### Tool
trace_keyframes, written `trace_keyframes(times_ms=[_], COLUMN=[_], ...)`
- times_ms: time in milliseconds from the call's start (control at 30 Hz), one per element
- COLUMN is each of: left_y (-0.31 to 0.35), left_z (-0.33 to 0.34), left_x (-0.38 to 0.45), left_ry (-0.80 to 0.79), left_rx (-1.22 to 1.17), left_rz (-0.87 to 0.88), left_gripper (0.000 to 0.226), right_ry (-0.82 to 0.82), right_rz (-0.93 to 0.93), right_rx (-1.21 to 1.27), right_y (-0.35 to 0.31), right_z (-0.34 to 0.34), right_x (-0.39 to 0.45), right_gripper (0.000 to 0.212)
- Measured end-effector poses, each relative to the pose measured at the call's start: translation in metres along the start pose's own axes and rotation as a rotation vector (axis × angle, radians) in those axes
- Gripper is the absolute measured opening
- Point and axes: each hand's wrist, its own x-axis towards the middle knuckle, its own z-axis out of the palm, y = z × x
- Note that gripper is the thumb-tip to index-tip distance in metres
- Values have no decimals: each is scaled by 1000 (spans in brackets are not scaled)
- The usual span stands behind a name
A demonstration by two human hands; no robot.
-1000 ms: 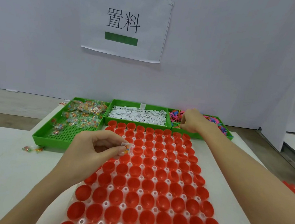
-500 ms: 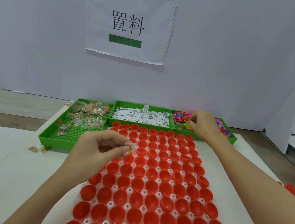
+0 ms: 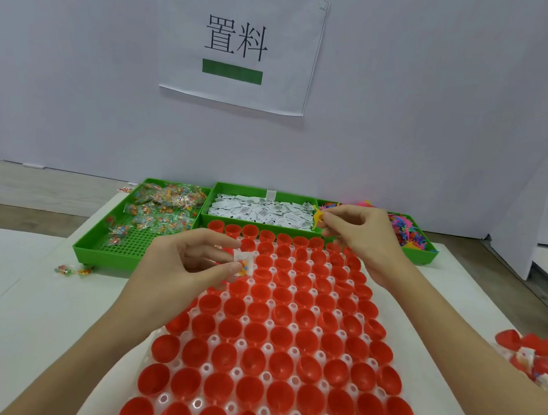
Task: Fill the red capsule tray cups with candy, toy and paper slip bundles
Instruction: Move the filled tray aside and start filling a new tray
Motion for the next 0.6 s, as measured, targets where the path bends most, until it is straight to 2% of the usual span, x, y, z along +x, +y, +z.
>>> trace_keyframes(times_ms=[167, 433, 600], left_y=[0, -1, -1], left_z=[4, 4, -2], left_x=[0, -1, 1], left_ry=[-32, -80, -52], left_rx=[-55, -5, 8], left_rz=[-32, -4, -35], left_gripper=[14, 11, 11], right_ry=[-108, -173, -66], right_rz=[-113, -255, -256], right_rx=[-42, -255, -277], right_y=[-28, -21, -25], right_z=[20, 56, 63], right_x=[-54, -92, -78], right_gripper=[9, 12, 11])
